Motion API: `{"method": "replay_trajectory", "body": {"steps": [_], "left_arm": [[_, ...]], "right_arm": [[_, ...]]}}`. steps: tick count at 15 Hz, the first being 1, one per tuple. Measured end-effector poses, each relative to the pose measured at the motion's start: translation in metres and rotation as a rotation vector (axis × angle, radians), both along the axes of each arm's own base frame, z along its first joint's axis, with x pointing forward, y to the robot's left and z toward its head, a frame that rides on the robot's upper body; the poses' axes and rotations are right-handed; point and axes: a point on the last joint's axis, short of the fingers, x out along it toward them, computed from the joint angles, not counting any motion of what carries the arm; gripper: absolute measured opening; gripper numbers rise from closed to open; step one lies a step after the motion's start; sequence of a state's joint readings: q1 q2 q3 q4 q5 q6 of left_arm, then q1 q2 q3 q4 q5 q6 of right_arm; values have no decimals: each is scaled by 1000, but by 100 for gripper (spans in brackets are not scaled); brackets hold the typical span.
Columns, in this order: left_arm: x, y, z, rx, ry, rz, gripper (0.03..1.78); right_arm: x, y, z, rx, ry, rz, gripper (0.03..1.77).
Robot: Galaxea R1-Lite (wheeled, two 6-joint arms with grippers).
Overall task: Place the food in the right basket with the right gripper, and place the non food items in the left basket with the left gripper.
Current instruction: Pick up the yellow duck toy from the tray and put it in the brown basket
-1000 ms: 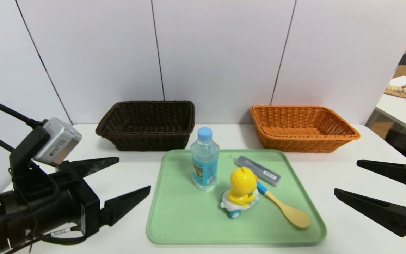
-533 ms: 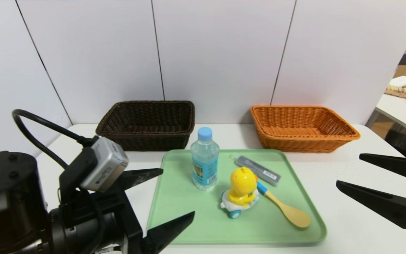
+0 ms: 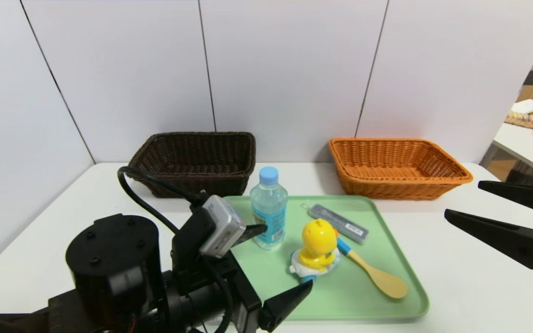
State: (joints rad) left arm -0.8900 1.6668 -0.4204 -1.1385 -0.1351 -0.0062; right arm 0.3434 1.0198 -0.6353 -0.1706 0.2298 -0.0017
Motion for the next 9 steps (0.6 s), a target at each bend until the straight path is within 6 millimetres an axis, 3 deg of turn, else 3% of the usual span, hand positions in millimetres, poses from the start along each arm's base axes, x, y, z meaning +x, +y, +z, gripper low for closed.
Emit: {"method": "replay_trajectory", "body": {"steps": [9], "left_arm": [[11, -17, -28, 15, 43, -78, 169]], "right_arm": [[3, 1, 10, 14, -24, -6, 170]]}}
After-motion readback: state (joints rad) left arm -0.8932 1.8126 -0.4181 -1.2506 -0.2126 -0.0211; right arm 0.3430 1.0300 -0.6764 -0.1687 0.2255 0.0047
